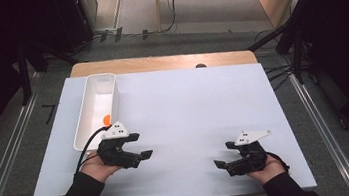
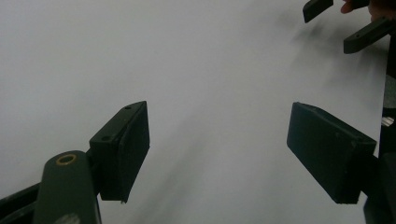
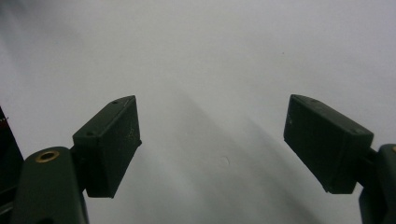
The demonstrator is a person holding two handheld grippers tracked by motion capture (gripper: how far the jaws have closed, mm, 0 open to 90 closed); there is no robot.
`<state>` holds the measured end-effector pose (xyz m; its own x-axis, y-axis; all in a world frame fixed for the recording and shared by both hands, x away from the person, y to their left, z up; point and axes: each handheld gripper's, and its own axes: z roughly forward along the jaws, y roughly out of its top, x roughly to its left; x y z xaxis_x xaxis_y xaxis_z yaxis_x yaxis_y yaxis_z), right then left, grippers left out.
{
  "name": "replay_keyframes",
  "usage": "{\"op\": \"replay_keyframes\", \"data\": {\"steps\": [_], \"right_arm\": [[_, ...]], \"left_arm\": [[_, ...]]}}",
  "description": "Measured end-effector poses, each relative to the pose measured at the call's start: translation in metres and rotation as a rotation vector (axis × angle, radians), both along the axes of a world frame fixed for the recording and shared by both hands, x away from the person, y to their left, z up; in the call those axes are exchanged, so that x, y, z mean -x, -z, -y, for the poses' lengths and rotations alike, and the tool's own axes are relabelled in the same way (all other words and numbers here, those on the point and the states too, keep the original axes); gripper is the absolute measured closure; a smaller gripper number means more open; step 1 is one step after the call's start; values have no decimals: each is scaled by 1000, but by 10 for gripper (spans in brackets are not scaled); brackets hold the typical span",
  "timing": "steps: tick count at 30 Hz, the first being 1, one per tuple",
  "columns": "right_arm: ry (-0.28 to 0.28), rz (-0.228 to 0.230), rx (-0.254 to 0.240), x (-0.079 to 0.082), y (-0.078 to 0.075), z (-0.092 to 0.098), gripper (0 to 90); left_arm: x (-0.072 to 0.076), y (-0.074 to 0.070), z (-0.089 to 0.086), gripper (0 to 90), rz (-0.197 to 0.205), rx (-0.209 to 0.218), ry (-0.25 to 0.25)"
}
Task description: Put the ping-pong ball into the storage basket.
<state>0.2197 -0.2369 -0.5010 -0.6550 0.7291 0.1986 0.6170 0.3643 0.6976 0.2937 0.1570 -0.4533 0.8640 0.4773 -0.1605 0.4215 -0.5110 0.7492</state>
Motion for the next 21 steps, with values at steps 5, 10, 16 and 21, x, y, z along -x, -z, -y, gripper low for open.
{"op": "replay_keyframes", "data": {"steps": [5,10,16,21], "right_arm": [[0,2,0,0,0,0,174],[1,1,-1,0,0,0,174],[1,3,2,0,0,0,174],[1,3,2,0,0,0,174]], "left_arm": [[3,0,-3,216,4,-9,11],[5,2,-5,216,1,-15,19],[9,4,-8,215,-6,-21,36],[12,6,-11,215,-15,-30,54]]}}
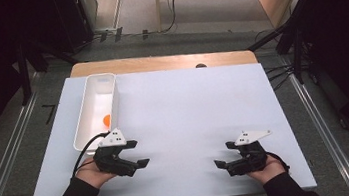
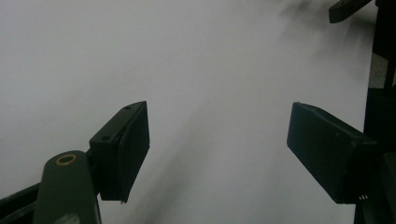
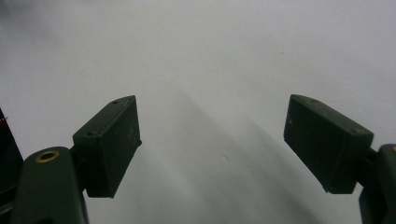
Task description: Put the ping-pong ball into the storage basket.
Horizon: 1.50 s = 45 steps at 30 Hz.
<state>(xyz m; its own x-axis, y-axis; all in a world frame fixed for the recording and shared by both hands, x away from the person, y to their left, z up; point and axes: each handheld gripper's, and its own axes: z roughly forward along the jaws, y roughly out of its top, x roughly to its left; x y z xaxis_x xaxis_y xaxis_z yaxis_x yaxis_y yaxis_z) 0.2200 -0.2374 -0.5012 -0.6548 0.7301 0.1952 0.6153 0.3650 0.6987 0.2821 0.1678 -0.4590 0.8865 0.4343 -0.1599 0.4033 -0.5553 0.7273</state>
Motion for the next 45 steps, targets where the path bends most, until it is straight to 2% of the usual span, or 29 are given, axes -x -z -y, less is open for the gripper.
{"op": "replay_keyframes", "data": {"steps": [6,11,18,28,45], "right_arm": [[1,-1,0,0,0,0,174],[1,0,1,0,0,0,174],[2,1,0,0,0,0,174],[2,1,0,0,0,1,174],[0,1,0,0,0,1,174]], "left_arm": [[1,4,-4,215,-22,-1,7],[4,8,-6,215,-30,-49,36],[8,11,-13,215,-23,-58,76],[11,14,-21,215,-20,-53,109],[12,16,-21,215,-11,-73,115]]}}
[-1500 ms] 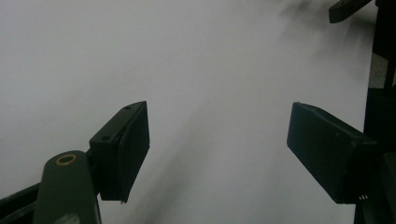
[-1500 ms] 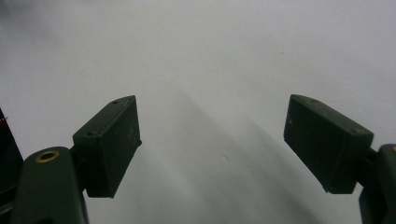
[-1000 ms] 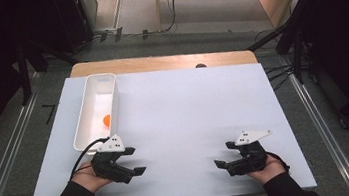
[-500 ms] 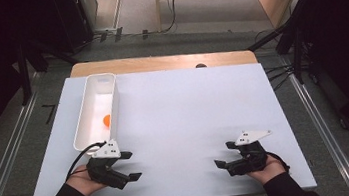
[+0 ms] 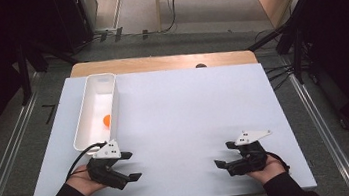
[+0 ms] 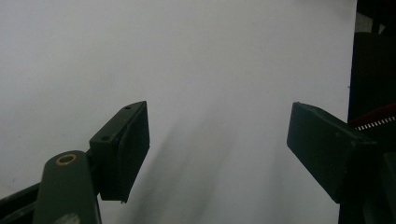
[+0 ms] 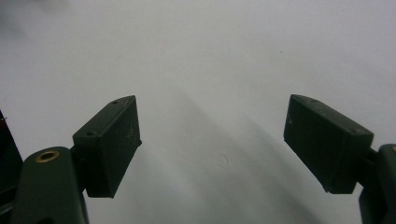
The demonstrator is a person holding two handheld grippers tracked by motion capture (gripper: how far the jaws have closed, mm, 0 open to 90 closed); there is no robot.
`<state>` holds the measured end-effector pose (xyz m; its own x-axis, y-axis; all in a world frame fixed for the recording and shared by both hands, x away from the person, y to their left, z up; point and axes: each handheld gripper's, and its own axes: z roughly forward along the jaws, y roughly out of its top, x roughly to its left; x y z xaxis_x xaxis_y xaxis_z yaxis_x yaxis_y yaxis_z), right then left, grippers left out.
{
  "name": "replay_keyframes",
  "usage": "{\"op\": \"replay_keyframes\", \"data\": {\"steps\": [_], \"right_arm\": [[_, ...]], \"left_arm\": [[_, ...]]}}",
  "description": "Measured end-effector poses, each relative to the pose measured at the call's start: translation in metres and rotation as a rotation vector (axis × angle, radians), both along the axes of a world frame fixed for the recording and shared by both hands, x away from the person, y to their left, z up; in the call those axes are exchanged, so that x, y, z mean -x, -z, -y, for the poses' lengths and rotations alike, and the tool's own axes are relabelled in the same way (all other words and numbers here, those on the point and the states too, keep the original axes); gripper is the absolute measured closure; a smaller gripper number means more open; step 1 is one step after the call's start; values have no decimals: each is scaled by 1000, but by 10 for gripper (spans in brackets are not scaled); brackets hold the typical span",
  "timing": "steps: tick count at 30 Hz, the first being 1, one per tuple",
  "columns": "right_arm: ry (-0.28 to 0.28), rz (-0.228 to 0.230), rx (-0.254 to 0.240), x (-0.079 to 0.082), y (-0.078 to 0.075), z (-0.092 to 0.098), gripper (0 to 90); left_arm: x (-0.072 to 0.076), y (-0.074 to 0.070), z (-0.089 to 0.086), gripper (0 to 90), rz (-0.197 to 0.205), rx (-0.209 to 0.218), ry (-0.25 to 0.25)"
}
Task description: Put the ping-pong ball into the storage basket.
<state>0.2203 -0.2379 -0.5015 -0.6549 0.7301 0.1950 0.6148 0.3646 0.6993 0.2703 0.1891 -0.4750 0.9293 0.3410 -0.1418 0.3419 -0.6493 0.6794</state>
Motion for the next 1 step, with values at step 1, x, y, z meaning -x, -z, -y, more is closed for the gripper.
{"op": "replay_keyframes", "data": {"steps": [1], "right_arm": [[0,0,0,0,0,0,174]], "left_arm": [[0,0,0,215,1,0,-1]]}}
